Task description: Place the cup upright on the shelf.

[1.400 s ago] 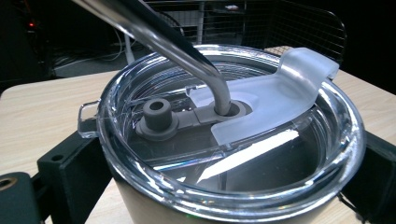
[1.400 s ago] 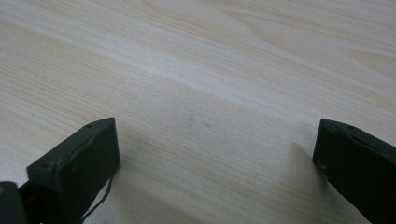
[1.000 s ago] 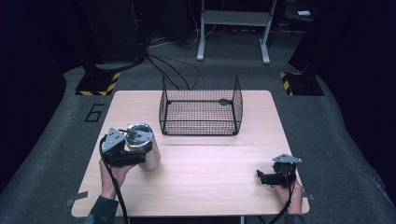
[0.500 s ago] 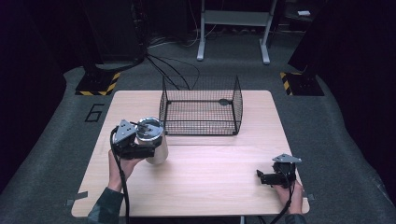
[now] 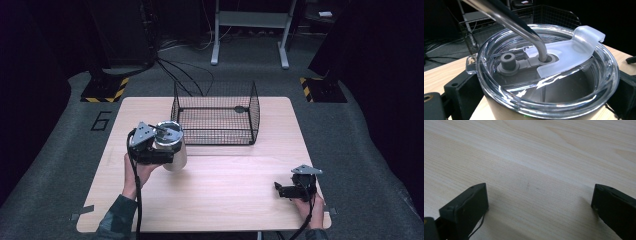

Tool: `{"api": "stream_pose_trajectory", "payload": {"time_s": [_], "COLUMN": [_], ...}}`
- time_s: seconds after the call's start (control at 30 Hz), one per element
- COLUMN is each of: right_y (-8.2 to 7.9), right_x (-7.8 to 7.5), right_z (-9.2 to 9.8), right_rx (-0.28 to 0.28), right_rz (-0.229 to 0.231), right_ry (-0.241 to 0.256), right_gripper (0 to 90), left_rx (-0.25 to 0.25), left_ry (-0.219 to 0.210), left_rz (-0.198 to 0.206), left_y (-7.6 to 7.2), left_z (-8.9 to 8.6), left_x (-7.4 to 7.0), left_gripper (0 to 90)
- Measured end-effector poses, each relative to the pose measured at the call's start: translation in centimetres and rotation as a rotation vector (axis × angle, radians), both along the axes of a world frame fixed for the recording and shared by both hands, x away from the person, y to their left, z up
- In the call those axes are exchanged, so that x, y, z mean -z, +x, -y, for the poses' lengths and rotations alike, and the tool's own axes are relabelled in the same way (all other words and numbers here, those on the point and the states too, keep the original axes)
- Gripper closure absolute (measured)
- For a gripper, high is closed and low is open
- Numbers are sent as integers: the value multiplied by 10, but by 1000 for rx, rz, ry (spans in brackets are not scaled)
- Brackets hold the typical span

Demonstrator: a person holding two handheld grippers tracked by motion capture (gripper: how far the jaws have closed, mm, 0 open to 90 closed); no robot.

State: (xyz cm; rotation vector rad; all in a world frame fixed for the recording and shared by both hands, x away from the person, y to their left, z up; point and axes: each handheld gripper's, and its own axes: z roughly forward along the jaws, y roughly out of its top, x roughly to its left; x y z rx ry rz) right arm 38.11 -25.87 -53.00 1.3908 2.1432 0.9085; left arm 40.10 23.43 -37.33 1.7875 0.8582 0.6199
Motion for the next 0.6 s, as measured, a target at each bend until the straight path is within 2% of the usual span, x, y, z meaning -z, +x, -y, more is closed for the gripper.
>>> {"api": "stream_pose_trajectory", "payload": {"time_s": [0.27, 0.4, 0.6], "right_y": [3, 3, 3], "right_x": [0, 0, 0], "right_z": [0, 1, 1], "right_rx": [-12, -15, 0], "right_rz": [9, 10, 6], "right_ry": [0, -9, -4], "right_gripper": [4, 5, 11], "left_rx": [24, 34, 46], "left_ry": [4, 5, -3], "left_rz": [-6, 6, 8], "left_y": [6, 9, 13], "left_z": [12, 19, 23], "left_x": [-5, -9, -15], "left_gripper": [39, 39, 39]}}
